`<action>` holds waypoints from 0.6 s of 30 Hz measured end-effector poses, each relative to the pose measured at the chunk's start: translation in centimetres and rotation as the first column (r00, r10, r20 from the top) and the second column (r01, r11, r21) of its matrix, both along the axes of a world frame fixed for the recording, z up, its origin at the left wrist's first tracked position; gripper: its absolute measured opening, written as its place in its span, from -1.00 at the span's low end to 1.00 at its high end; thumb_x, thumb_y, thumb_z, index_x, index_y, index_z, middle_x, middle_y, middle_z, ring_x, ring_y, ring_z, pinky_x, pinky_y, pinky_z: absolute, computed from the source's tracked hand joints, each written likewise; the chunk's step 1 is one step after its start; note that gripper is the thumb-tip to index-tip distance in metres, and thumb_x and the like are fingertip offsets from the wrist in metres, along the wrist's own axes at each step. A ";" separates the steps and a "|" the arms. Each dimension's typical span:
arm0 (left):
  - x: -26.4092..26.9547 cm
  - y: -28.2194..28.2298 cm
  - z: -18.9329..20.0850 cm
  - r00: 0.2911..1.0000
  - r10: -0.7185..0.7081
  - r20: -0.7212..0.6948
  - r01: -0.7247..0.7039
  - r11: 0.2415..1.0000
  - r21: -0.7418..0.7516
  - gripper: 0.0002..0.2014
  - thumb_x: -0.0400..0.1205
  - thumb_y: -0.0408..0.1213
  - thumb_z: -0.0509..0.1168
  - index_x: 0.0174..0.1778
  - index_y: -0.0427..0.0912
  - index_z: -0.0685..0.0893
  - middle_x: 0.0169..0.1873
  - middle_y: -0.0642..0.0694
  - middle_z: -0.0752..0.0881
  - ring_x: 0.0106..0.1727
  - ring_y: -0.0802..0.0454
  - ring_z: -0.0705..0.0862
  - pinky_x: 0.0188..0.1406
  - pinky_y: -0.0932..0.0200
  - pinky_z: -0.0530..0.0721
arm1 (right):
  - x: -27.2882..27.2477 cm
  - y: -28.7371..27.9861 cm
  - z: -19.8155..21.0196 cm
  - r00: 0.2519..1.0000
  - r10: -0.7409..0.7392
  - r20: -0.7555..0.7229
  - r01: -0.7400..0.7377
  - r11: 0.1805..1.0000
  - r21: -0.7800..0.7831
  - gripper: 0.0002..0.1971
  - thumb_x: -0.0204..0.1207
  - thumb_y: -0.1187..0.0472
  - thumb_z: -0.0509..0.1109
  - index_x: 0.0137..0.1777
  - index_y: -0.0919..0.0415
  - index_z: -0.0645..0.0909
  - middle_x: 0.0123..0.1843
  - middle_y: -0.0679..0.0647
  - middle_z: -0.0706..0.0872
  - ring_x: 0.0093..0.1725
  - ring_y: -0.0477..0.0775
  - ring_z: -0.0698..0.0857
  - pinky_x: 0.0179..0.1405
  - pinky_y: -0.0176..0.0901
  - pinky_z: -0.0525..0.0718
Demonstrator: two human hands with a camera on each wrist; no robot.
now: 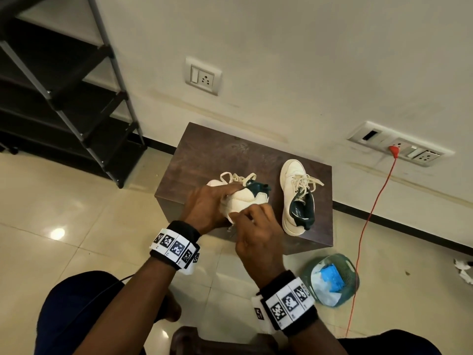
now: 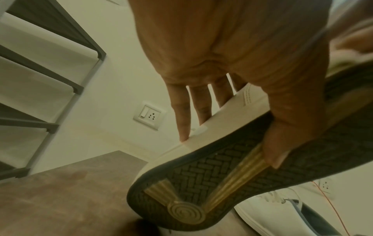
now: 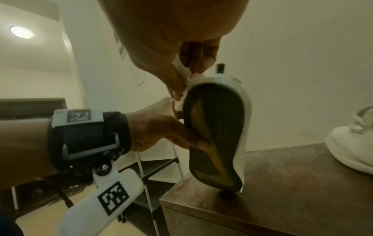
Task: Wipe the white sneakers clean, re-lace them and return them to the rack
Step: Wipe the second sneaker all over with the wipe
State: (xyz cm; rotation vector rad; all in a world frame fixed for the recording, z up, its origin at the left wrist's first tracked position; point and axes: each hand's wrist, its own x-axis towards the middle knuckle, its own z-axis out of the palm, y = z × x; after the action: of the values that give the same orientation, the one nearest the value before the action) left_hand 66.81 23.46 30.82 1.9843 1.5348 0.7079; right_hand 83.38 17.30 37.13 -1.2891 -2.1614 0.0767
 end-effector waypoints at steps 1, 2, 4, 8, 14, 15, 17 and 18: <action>0.3 0.0 -0.2 1.000 -0.003 -0.017 0.003 1.000 0.004 -0.15 0.31 0.00 0.65 0.50 0.41 0.42 0.30 0.07 0.75 0.28 0.00 0.71 0.25 -0.09 0.74 | -0.9 0.2 0.0 0.999 -0.025 0.048 0.025 1.000 -0.008 -0.75 0.48 0.44 0.43 0.11 0.22 0.79 -0.13 0.11 0.70 -0.10 0.13 0.58 -0.25 -0.04 0.55; 0.5 0.1 -0.4 1.000 0.001 -0.026 -0.001 1.000 0.004 -0.19 0.35 -0.07 0.64 0.48 0.42 0.44 0.27 0.06 0.76 0.25 -0.02 0.72 0.23 -0.12 0.75 | -1.7 0.4 -0.1 0.995 -0.051 0.088 0.053 0.999 -0.014 -0.71 0.45 0.44 0.46 0.15 0.23 0.78 -0.11 0.12 0.73 -0.10 0.14 0.59 -0.22 -0.03 0.57; 0.3 0.2 -0.6 1.000 0.003 -0.022 -0.003 1.000 0.000 -0.19 0.37 -0.08 0.61 0.50 0.41 0.41 0.26 0.05 0.76 0.23 -0.02 0.74 0.21 -0.11 0.75 | -2.5 0.5 -0.1 0.989 -0.062 0.133 0.062 0.998 0.007 -0.73 0.43 0.44 0.48 0.11 0.24 0.78 -0.14 0.14 0.74 -0.12 0.15 0.59 -0.22 -0.01 0.57; -0.9 0.5 -0.2 0.995 0.023 0.098 -0.021 1.000 -0.013 -0.08 0.25 0.18 0.59 0.58 0.37 0.42 0.28 0.11 0.78 0.23 0.16 0.74 0.19 0.00 0.76 | -0.4 -0.4 0.1 0.996 -0.015 0.092 0.006 0.995 0.095 -0.83 0.48 0.47 0.49 -0.07 0.21 0.80 -0.21 0.09 0.72 -0.17 0.14 0.57 -0.27 -0.04 0.52; -1.8 0.2 0.7 0.938 0.030 0.345 -0.027 1.000 -0.013 -0.17 0.25 0.01 0.64 0.51 0.12 0.60 0.24 0.16 0.78 0.26 0.20 0.73 0.22 -0.01 0.75 | 3.9 -0.1 -0.3 0.917 -0.071 -0.393 0.017 0.990 -0.139 -0.81 0.47 0.48 0.59 -0.07 0.18 0.84 -0.11 -0.01 0.73 -0.09 -0.05 0.70 -0.18 -0.18 0.63; -1.9 0.1 0.6 0.934 0.031 0.355 -0.028 0.999 -0.015 -0.18 0.26 -0.01 0.63 0.51 0.11 0.61 0.23 0.15 0.78 0.26 0.18 0.73 0.21 -0.03 0.76 | 3.8 0.1 -0.3 0.875 -0.084 -0.476 -0.005 0.983 -0.183 -0.81 0.46 0.49 0.59 -0.06 0.19 0.84 -0.08 0.01 0.75 -0.05 -0.04 0.74 -0.11 -0.18 0.67; -2.3 0.3 0.4 0.925 0.044 0.378 -0.032 0.999 -0.037 -0.20 0.25 -0.11 0.65 0.49 0.08 0.62 0.20 0.16 0.78 0.25 0.16 0.73 0.21 -0.05 0.76 | 3.2 0.3 -0.2 0.785 -0.125 -0.606 -0.043 0.966 -0.254 -0.81 0.48 0.50 0.56 -0.02 0.23 0.83 -0.03 0.10 0.78 0.00 0.08 0.78 0.01 -0.09 0.73; -2.4 0.3 0.3 0.921 0.050 0.386 -0.033 0.998 -0.051 -0.20 0.24 -0.16 0.65 0.48 0.07 0.63 0.20 0.17 0.78 0.26 0.17 0.73 0.23 -0.06 0.76 | 2.9 0.4 -0.3 0.722 -0.166 -0.672 -0.063 0.951 -0.302 -0.82 0.50 0.50 0.54 0.00 0.24 0.83 -0.01 0.15 0.78 0.01 0.14 0.78 0.03 -0.04 0.74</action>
State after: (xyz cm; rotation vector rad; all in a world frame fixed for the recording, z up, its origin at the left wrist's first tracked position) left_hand 64.38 23.77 31.14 1.6581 1.3409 1.0081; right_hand 86.33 17.72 36.82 -1.2160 -1.4810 0.7819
